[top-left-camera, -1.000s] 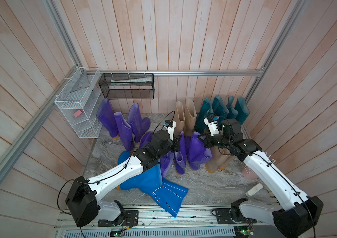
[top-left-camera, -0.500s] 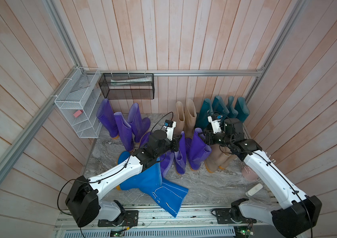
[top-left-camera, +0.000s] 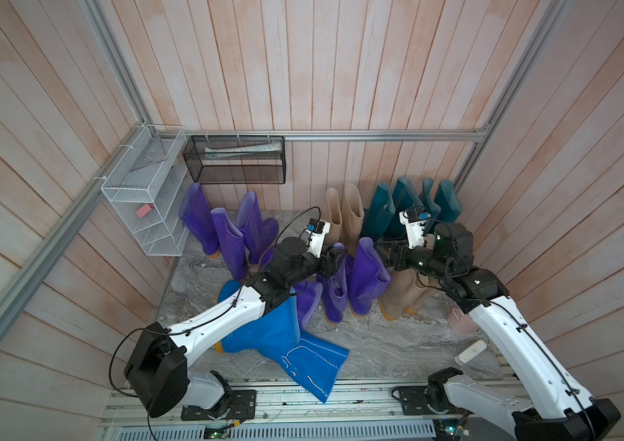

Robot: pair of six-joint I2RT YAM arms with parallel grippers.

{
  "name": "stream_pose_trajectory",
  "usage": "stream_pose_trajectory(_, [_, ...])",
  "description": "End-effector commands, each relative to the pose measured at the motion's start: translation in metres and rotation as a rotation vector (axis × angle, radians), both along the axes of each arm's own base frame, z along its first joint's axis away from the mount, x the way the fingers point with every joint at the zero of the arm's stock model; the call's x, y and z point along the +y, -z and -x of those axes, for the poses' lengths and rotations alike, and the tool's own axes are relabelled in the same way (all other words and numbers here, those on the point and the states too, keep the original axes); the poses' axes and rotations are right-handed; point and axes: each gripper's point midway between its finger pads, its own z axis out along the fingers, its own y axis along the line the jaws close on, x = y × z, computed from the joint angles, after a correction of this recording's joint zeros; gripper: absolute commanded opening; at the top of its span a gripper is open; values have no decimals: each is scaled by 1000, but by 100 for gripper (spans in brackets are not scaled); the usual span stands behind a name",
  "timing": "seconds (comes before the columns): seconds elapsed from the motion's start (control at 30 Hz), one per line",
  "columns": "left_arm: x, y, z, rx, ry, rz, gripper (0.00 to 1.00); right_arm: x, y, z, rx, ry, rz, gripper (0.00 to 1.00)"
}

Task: Match and arrange rain boots in pairs
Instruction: Pair a pair of rain boots at the center of the board, then pair a pair of rain boots at the corner of the board.

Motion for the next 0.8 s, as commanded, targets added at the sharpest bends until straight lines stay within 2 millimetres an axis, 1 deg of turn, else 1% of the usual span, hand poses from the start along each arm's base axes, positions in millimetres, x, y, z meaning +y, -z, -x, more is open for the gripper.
stream_pose_trajectory(0.0, [14,-52,8,-111,-16,44,98,3,-35,3,-98,-4,-57,56])
stream_pose_trajectory(0.03, [19,-58,10,-124,-29,42,100,6,-40,4,-113,-13,-67,56])
stream_pose_trajectory(0.13, [40,-77,10,-164,-98,17,100,18,-52,7,-166,-43,-88,56])
stream_pose_trajectory(0.2, [63,-89,5,-176,-189,-9,100,25,-59,8,-203,-48,-101,56])
stream_pose_trajectory(0.23, [74,-90,1,-169,-231,-23,100,28,-61,8,-221,-49,-107,56])
stream_pose_trajectory(0.27, [90,-91,-5,-156,-284,-35,100,31,-63,8,-236,-52,-112,56])
stream_pose_trajectory(0.33, [121,-89,-19,-108,-381,-44,99,35,-67,8,-264,-52,-129,56])
stream_pose_trajectory(0.4, [160,-83,-34,-26,-477,-40,98,37,-69,4,-275,-48,-153,56])
stream_pose_trajectory(0.5, [212,-75,-52,67,-613,-44,97,46,-69,-1,-281,-59,-155,56])
stream_pose_trajectory(0.53, [226,-71,-58,88,-652,-43,97,50,-69,-3,-283,-60,-146,56])
stream_pose_trajectory(0.6, [258,-62,-71,140,-726,-36,97,62,-71,-7,-291,-59,-118,56])
stream_pose_trajectory(0.63, [270,-58,-77,160,-754,-35,97,68,-72,-8,-298,-63,-103,56])
stream_pose_trajectory(0.7, [294,-47,-92,199,-802,-37,92,85,-72,-7,-308,-88,-79,56])
stream_pose_trajectory(0.77, [319,-35,-106,236,-856,-33,85,97,-70,-6,-307,-117,-80,56])
